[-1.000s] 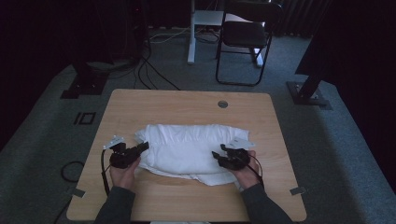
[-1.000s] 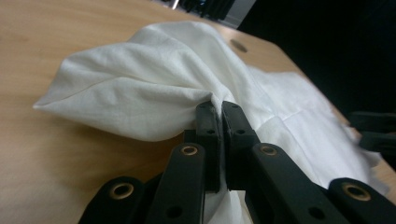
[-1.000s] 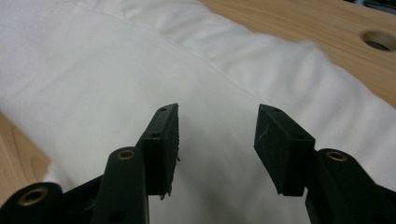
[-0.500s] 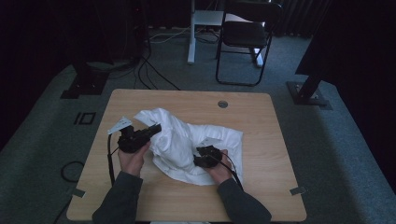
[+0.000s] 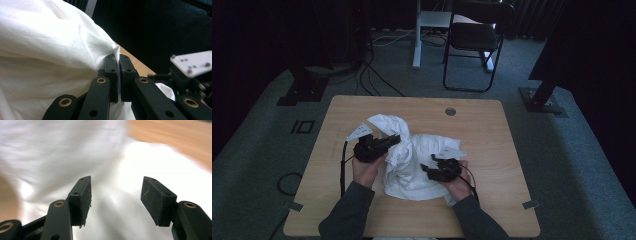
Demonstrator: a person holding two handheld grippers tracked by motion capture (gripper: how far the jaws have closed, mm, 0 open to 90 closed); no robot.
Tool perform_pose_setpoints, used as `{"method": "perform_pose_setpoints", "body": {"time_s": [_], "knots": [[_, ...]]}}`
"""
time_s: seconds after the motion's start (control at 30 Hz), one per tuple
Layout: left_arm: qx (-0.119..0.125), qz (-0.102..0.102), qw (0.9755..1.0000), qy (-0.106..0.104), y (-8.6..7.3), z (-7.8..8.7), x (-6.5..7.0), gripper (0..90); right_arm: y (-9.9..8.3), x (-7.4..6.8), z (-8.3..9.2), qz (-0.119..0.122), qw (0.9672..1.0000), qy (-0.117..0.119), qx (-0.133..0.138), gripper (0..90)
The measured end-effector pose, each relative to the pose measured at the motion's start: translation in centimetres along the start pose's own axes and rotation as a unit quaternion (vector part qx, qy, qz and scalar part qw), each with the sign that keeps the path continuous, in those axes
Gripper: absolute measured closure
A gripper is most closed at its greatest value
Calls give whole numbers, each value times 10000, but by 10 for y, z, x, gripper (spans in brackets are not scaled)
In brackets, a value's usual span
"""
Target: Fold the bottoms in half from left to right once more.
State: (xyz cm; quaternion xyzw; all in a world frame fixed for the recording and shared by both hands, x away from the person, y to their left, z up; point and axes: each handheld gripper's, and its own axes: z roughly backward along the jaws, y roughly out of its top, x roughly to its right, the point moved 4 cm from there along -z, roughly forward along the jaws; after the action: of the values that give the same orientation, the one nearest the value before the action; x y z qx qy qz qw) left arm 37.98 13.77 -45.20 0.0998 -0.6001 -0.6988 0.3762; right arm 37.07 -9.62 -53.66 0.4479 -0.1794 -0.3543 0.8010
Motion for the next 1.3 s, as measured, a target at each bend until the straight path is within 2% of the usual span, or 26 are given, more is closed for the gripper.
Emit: {"method": "perform_pose_setpoints", "body": {"time_s": [0.03,0.07,0.13,0.2,0.27,0.4,0.47,0.53,0.57,0.63,0.67,0.7,0.73,0.8,0.87,0.97,1.0,1.03,1.2,1.23,1.3], "knots": [[-11,-13,10000,-13,0,-1,1,878,-6,7,2,-36,9997,-192,-169,400],[-25,-16,10000,-27,0,-3,2,877,-13,13,1,-48,9991,-264,-314,398],[-70,-49,9999,-62,-1,-9,5,877,-29,17,-7,-95,9974,-290,-649,393],[-134,-103,9998,-106,-1,-15,9,877,-38,15,-20,-81,9963,-277,-806,394],[-206,-193,9995,-145,-1,-20,14,877,-38,12,-29,-7,9967,-302,-754,408],[-284,-400,9987,-156,1,-26,25,878,-27,1,-46,-24,9971,-226,-720,421],[-359,-505,9980,-86,0,-29,27,878,-22,-9,-56,-7,9979,-33,-644,414],[-425,-521,9977,-20,-2,-29,25,877,-16,-15,-59,-99,9971,455,-602,387],[-434,-499,9978,-26,-4,-28,23,877,-14,-16,-55,-120,9962,672,-534,376],[-430,-462,9980,-30,-6,-26,20,877,-9,-12,-39,-168,9959,859,-249,375],[-436,-451,9980,-36,-7,-25,18,877,-8,-7,-29,-135,9962,849,-118,382],[-443,-436,9981,-36,-7,-25,18,877,-9,-1,-20,-87,9975,701,-34,402],[-441,-426,9981,-43,-8,-25,18,877,-10,5,-13,-37,9988,484,-64,417],[-445,-435,9980,-78,-9,-27,20,877,-18,19,-10,-29,9995,74,-305,445],[-501,-461,9976,-137,-10,-30,24,877,-27,27,-16,-95,9984,-136,-542,459],[-610,-517,9965,-248,-13,-35,30,877,-37,29,-31,-146,9969,-157,-763,476],[-639,-512,9962,-283,-15,-36,33,877,-37,30,-33,-308,9972,-63,-677,489],[-673,-524,9959,-316,-16,-37,35,877,-37,31,-35,-370,9973,-30,-631,496],[-713,-440,9944,-652,-22,-40,48,877,-36,32,-37,-414,9973,-7,-604,518],[-761,-448,9936,-709,-25,-42,50,877,-36,32,-37,-415,9974,-4,-587,520],[-898,-586,9919,-681,-33,-48,52,876,-36,32,-38,-420,9975,19,-571,521]]}}
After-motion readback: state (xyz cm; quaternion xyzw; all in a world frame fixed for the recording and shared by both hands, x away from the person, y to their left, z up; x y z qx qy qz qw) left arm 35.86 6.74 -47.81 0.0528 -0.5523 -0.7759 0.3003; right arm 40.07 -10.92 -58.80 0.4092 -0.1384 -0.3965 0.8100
